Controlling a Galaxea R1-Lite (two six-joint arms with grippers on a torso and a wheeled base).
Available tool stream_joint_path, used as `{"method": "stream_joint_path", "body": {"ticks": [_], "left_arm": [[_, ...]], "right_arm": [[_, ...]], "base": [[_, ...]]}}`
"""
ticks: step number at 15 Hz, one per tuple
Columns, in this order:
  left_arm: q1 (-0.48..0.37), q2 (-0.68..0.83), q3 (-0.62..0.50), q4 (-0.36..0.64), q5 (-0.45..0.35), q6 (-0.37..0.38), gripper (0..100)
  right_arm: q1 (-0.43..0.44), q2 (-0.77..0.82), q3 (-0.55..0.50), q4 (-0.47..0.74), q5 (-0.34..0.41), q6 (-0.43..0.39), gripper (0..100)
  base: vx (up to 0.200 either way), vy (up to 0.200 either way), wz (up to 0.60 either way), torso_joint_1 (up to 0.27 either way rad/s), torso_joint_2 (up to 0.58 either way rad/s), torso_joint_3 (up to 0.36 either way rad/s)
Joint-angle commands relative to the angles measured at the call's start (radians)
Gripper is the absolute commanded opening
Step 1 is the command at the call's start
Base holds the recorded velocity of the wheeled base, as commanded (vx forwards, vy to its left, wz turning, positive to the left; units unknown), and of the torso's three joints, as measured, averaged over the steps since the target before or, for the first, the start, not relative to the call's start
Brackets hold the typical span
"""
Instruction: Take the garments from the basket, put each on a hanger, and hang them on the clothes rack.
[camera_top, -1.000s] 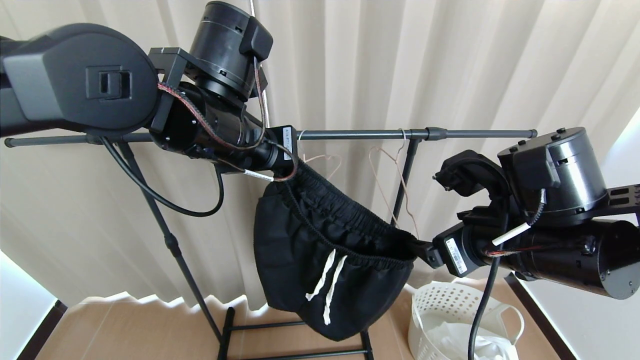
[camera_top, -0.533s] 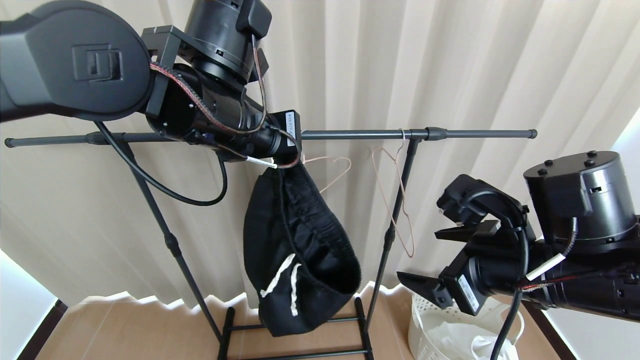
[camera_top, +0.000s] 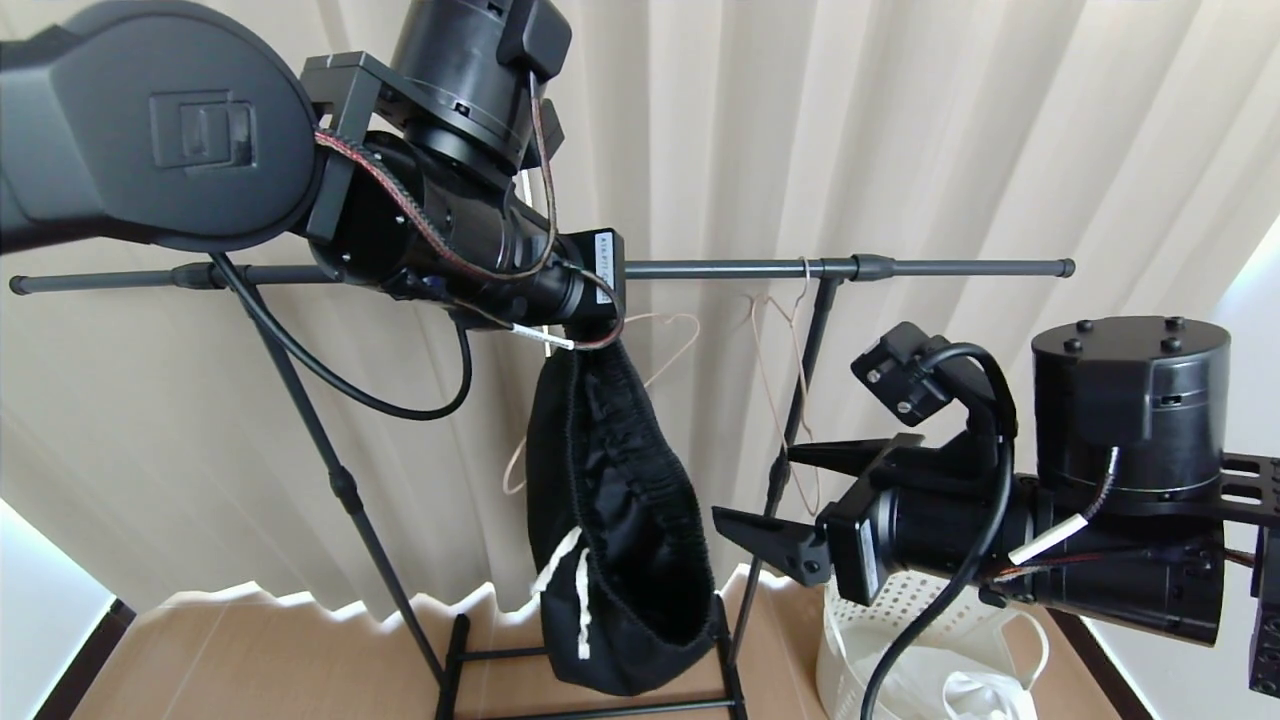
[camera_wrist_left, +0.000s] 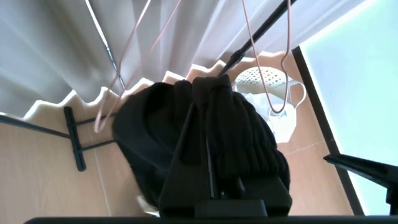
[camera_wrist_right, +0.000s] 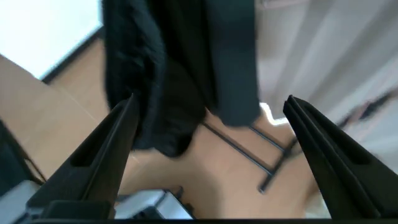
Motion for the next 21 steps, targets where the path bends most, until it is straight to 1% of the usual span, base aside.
{"method": "stream_joint_path", "body": {"ticks": [1, 7, 8, 10, 11, 12, 16, 17, 18, 19, 21], "left_arm": [[-0.009, 0.001, 0.002, 0.000, 0.000, 0.000, 0], [-0.032, -0.006, 0.002, 0.000, 0.000, 0.000, 0], [-0.045, -0.008, 0.005, 0.000, 0.000, 0.000, 0], [-0.052, -0.011, 0.011, 0.000, 0.002, 0.000, 0], [-0.058, -0.015, 0.014, 0.000, 0.002, 0.000, 0], [-0.058, -0.023, 0.022, 0.000, 0.002, 0.000, 0], [-0.060, -0.032, 0.031, 0.000, 0.002, 0.000, 0], [-0.060, -0.032, 0.031, 0.000, 0.000, 0.000, 0], [-0.060, -0.032, 0.031, 0.000, 0.000, 0.000, 0], [-0.060, -0.032, 0.034, 0.000, 0.000, 0.000, 0], [-0.057, -0.034, 0.065, 0.000, 0.000, 0.000, 0]], "right_arm": [[0.002, 0.028, 0.034, -0.040, 0.025, 0.004, 100], [0.002, 0.121, 0.020, -0.047, -0.001, 0.002, 100], [0.002, 0.164, 0.011, -0.049, -0.022, 0.004, 100], [0.002, 0.206, 0.011, -0.089, -0.053, 0.004, 100], [0.002, 0.241, 0.017, -0.153, -0.076, 0.002, 100], [0.002, 0.255, 0.019, -0.178, -0.084, 0.002, 100], [0.001, 0.252, 0.017, -0.182, -0.085, 0.002, 100], [-0.002, 0.252, 0.016, -0.182, -0.087, 0.002, 0], [-0.005, 0.250, 0.016, -0.182, -0.088, 0.002, 0], [-0.024, 0.242, 0.013, -0.182, -0.101, 0.002, 0], [-0.074, 0.201, 0.002, -0.181, -0.102, -0.001, 0]], "base": [[0.000, 0.000, 0.00, 0.000, 0.00, 0.000], [0.000, 0.000, 0.00, 0.000, 0.00, 0.000], [0.000, 0.000, 0.00, 0.000, 0.00, 0.000], [0.000, 0.000, 0.00, 0.000, 0.00, 0.000], [0.000, 0.000, 0.00, 0.000, 0.00, 0.000], [0.000, 0.000, 0.00, 0.000, 0.00, 0.000], [0.000, 0.000, 0.00, 0.000, 0.00, 0.000], [0.000, 0.000, 0.00, 0.000, 0.00, 0.000], [0.000, 0.000, 0.00, 0.000, 0.00, 0.000], [0.000, 0.000, 0.00, 0.000, 0.00, 0.000], [0.000, 0.000, 0.00, 0.000, 0.00, 0.000]]}}
